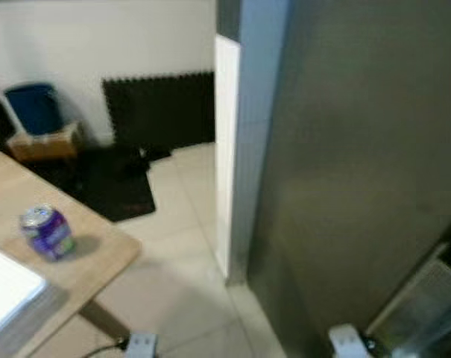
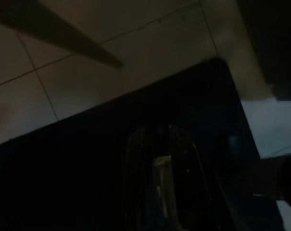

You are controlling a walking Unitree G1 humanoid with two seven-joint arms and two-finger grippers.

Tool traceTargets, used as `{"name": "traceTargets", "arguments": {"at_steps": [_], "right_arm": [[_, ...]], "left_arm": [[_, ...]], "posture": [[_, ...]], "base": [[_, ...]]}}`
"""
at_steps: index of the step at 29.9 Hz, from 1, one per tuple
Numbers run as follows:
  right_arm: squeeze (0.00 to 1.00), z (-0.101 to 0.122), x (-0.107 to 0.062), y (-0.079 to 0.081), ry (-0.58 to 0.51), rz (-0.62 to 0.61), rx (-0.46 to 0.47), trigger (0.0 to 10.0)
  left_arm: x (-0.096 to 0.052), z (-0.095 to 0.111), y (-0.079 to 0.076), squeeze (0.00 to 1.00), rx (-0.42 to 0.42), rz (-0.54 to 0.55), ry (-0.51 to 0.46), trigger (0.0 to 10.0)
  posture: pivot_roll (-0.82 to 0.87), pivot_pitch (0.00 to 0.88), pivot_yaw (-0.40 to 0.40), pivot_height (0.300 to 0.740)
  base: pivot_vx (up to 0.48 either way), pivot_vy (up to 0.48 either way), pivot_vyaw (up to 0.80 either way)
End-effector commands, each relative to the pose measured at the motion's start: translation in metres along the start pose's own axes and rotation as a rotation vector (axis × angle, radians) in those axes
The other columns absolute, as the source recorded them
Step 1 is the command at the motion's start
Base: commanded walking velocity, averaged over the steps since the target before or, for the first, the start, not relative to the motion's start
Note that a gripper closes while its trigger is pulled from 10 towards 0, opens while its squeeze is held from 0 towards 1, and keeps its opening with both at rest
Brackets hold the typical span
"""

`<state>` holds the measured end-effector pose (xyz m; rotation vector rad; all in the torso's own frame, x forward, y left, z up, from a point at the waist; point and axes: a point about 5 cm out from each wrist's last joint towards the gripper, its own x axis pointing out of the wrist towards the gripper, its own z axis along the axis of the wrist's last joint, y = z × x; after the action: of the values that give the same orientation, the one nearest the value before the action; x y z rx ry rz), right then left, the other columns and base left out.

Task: Restocking fridge

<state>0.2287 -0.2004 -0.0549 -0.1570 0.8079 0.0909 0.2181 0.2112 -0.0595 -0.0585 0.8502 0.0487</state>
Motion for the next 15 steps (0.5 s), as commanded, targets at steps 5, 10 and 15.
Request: {"name": "traceTargets", "arguments": {"at_steps": [5, 10, 15], "right_arm": [[0.0, -0.008, -0.002, -0.0032, 0.026, -0.012, 0.015, 10.0], [0.0, -0.008, -0.0019, -0.0029, 0.026, -0.012, 0.014, 10.0], [0.0, -0.0077, -0.0018, -0.0027, 0.025, -0.012, 0.015, 10.0]], "left_arm": [[-0.0027, -0.0135, 0.0039, 0.0, -0.029, 0.013, 0.042, 10.0], [-0.0028, -0.0138, 0.0045, 0.0, -0.034, 0.011, 0.044, 10.0], [-0.0033, -0.0138, 0.0081, 0.0, -0.043, 0.035, 0.045, 10.0]], "posture": [[-0.02, 0.112, -0.007, 0.74], [-0.02, 0.112, -0.006, 0.74], [-0.02, 0.111, -0.006, 0.74]], "base": [[0.0, 0.0, 0.0], [0.0, 0.339, 0.0], [0.0, 0.162, 0.0]]}}
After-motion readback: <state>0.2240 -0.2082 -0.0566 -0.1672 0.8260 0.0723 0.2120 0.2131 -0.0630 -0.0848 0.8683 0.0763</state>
